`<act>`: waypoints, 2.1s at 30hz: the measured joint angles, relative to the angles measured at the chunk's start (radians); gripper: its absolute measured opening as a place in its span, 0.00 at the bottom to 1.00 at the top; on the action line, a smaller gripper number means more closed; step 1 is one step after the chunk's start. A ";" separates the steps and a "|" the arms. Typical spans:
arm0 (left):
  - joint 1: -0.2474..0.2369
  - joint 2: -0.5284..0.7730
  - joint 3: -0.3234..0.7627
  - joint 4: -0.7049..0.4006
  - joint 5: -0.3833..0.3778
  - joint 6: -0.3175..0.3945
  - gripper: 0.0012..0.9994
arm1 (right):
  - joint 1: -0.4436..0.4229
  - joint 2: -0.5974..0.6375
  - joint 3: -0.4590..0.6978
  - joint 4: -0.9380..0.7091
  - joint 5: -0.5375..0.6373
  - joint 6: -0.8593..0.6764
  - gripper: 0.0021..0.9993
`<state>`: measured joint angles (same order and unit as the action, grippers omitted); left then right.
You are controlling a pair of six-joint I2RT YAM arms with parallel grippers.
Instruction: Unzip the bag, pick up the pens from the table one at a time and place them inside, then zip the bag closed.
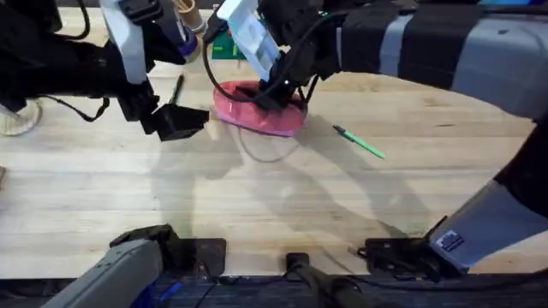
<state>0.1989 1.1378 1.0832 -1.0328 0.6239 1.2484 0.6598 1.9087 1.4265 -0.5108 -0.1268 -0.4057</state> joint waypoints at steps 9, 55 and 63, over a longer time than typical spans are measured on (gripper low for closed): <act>0.000 0.000 0.000 0.000 0.000 0.000 0.99 | 0.000 0.000 0.000 0.004 0.000 -0.004 0.45; 0.000 0.000 0.000 0.000 0.000 0.000 0.99 | -0.323 -0.367 0.014 -0.545 0.000 -0.002 1.00; 0.000 0.000 0.000 -0.001 0.000 0.000 0.99 | -0.460 -0.367 0.014 -0.584 0.000 0.013 1.00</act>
<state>0.1989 1.1378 1.0832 -1.0336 0.6239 1.2484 0.2000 1.5421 1.4406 -1.0946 -0.1265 -0.3927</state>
